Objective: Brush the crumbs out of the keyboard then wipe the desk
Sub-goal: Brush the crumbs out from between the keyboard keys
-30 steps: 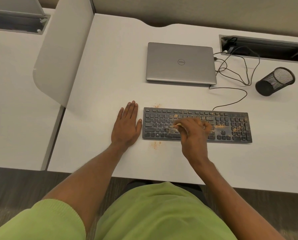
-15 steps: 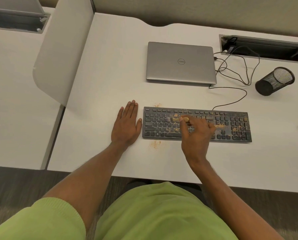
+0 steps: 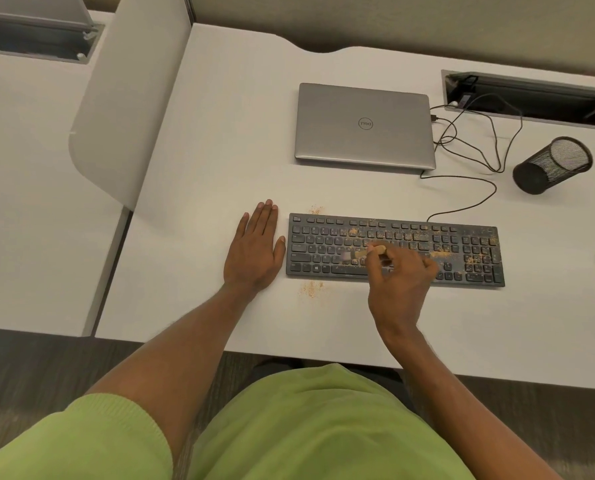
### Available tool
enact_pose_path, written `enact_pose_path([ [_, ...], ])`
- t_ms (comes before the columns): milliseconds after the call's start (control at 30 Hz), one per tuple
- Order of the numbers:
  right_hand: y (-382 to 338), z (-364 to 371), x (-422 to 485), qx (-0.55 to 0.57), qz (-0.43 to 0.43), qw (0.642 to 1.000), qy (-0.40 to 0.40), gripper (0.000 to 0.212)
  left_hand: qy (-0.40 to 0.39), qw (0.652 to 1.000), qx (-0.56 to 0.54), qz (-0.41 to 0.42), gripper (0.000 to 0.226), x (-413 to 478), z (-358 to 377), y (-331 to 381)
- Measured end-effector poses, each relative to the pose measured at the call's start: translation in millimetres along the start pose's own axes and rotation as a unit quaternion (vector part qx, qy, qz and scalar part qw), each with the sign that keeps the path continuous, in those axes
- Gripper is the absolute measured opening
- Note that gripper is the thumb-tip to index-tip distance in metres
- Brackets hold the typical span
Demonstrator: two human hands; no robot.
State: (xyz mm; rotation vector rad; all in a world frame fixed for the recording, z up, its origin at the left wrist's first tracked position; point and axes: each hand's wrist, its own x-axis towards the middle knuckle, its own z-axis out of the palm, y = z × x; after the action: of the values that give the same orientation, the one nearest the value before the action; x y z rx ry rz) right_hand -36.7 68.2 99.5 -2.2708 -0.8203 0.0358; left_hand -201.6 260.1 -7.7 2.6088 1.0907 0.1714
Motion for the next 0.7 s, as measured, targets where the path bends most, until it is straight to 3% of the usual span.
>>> enact_pose_path([
  [267,-10,1,-2,0.043,0.001,0.999,-0.007,0.011,0.001,1.000,0.001,0.000,0.069,0,0,0],
  [467,1,-1,2,-0.026,-0.028,0.999,0.026,0.014,0.004,1.000,0.006,-0.001,0.069,0,0,0],
  [700,-14,6,6,0.051,-0.013,0.998,0.032,0.015,0.003,1.000,0.006,0.000,0.069,0,1,0],
])
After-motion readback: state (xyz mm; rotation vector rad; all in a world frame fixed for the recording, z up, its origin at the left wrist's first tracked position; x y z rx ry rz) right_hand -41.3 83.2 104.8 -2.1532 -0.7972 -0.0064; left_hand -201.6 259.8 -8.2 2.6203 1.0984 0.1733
